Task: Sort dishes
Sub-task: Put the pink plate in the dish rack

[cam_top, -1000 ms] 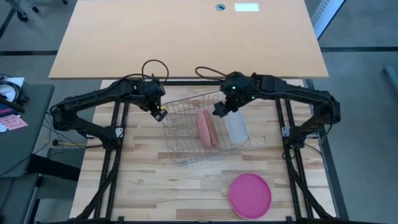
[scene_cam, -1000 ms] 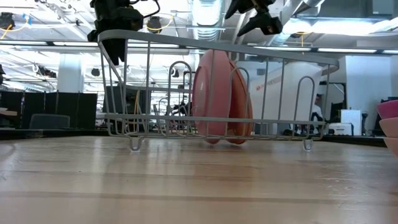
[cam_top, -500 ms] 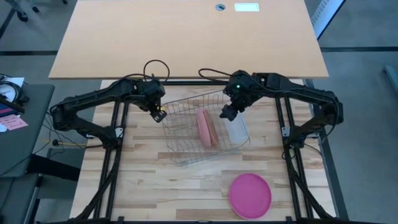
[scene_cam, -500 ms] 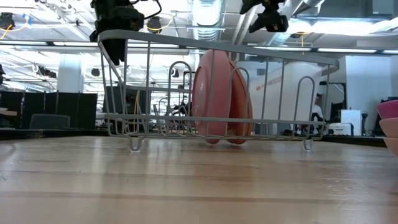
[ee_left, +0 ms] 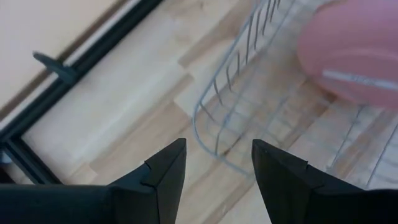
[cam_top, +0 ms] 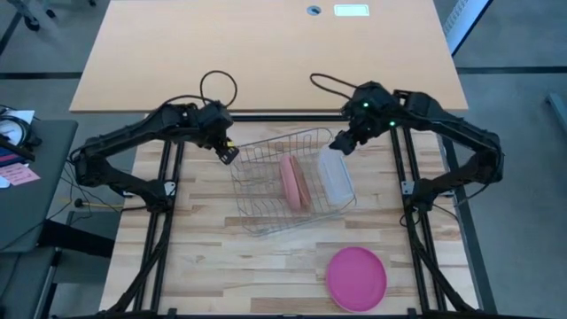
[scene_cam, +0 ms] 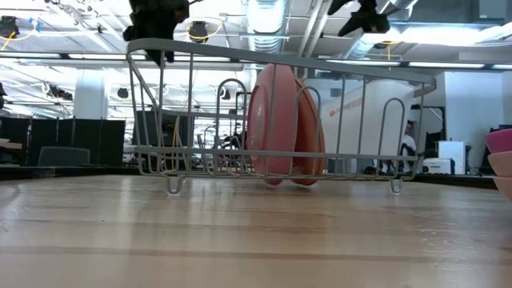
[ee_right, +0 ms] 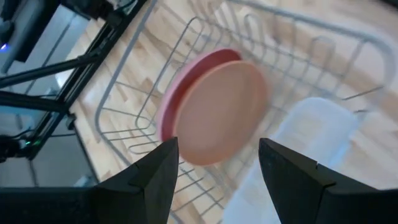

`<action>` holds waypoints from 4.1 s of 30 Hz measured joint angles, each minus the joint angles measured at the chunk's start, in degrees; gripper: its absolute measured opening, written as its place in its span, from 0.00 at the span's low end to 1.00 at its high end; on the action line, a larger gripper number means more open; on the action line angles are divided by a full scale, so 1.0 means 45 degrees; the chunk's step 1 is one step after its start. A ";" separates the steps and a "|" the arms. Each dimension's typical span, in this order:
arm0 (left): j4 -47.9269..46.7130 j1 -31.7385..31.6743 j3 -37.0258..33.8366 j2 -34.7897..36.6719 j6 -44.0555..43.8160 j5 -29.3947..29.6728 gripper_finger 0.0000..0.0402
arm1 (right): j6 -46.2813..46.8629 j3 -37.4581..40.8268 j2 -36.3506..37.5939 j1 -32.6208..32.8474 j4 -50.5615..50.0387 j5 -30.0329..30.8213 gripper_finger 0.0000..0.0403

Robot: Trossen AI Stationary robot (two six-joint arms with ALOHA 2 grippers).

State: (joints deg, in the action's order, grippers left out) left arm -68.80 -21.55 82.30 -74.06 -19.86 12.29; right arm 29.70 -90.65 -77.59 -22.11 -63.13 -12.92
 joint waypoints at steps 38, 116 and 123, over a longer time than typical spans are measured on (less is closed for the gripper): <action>0.5193 0.0050 0.0791 -0.0879 -0.0403 -0.4104 0.44 | 0.6740 -0.0005 0.2232 0.9404 -0.5776 0.3623 0.57; 0.5164 0.3110 0.0947 -0.0840 -0.1064 -0.4104 0.44 | 0.7764 1.1299 -0.0823 1.2458 0.7346 0.1128 0.12; 0.5164 0.3110 0.0947 -0.0840 -0.0945 -0.4104 0.44 | 0.7775 1.0893 -0.0818 1.2458 0.6972 0.1210 0.12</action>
State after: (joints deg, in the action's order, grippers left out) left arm -45.56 -7.55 86.56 -77.84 -24.11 -6.17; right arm 64.68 -41.63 -81.28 33.95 -31.76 -7.48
